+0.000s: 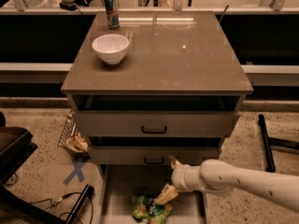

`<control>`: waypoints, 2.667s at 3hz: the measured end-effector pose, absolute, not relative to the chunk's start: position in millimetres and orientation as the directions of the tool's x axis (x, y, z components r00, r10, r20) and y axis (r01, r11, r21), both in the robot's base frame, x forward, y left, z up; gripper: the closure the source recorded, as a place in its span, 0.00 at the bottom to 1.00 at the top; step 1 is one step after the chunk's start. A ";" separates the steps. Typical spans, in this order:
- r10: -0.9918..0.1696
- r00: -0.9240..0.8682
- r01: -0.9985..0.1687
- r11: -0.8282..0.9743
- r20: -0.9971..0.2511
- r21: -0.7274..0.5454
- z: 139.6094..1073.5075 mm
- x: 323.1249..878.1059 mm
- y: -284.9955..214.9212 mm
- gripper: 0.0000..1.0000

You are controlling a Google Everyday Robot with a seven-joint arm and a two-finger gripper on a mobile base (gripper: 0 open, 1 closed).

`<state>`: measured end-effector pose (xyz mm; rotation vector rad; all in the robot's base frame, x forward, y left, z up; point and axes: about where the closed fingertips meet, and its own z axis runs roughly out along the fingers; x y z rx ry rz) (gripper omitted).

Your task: Pick green rice chip bag from bottom drawer and place on counter

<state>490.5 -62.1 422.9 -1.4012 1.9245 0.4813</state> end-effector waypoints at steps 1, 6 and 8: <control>-0.597 -0.201 -0.943 0.334 -0.777 -0.013 372.7 503.2 -28.4 0.00; -0.580 -0.330 -0.935 0.308 -0.745 0.174 240.2 455.1 0.7 0.00; -0.609 -0.356 -0.930 0.303 -0.708 0.207 146.6 461.1 23.4 0.12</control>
Offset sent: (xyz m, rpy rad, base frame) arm -0.0395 0.0912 -0.2238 0.2611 0.3547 0.0555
